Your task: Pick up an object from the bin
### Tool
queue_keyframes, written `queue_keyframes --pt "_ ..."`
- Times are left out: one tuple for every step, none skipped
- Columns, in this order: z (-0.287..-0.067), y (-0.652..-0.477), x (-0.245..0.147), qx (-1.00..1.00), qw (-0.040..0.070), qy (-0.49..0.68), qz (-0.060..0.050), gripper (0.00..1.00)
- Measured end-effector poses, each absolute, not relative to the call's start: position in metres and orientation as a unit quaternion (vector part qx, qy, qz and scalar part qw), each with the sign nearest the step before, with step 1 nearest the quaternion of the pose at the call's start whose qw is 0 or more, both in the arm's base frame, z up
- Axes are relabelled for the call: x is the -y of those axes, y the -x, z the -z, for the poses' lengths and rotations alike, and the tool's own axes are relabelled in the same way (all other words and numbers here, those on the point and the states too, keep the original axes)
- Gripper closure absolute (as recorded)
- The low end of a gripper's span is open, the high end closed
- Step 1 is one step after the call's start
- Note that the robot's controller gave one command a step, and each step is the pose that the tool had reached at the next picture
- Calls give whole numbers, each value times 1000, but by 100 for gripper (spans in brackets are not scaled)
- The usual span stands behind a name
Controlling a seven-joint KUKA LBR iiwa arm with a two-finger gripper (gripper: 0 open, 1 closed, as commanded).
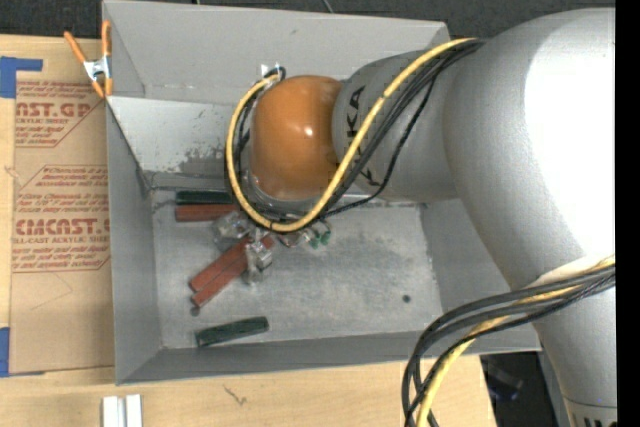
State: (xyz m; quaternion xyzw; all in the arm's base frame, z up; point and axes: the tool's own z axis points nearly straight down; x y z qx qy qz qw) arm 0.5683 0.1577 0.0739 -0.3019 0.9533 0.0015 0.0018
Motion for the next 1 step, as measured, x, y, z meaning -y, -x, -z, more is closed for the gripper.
queue_keyframes --pt "-206 -558 -156 -952 2 307 0 100"
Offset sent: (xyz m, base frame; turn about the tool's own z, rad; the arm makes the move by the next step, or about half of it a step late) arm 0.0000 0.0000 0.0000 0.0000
